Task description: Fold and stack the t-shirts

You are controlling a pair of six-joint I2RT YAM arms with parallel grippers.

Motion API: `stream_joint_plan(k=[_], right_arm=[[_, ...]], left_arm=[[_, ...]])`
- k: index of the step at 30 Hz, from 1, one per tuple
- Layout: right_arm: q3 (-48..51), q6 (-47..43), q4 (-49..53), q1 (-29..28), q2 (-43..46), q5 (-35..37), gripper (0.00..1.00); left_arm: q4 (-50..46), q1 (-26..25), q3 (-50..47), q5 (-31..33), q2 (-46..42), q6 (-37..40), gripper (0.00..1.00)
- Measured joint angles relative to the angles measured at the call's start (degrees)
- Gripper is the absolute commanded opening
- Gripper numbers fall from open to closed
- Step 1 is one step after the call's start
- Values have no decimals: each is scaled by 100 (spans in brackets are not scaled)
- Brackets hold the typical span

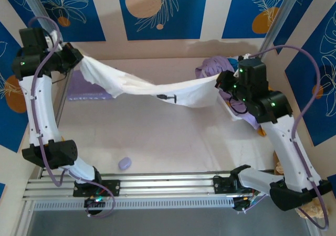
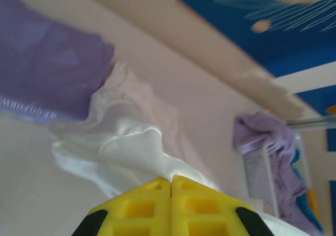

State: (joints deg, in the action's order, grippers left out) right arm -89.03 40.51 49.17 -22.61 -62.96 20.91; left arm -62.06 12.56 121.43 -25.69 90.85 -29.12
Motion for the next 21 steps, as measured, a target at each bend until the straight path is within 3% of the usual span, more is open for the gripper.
stream_joint_plan(k=[7,21], right_arm=[[-645,-754,-79,-608,435,623,0],[-1318,-1725,-376,-942,374,1338,0]], left_arm=[[63,44,1412,-2,-83,-254,0],[667,55,1740,-205,-262,-640,0]])
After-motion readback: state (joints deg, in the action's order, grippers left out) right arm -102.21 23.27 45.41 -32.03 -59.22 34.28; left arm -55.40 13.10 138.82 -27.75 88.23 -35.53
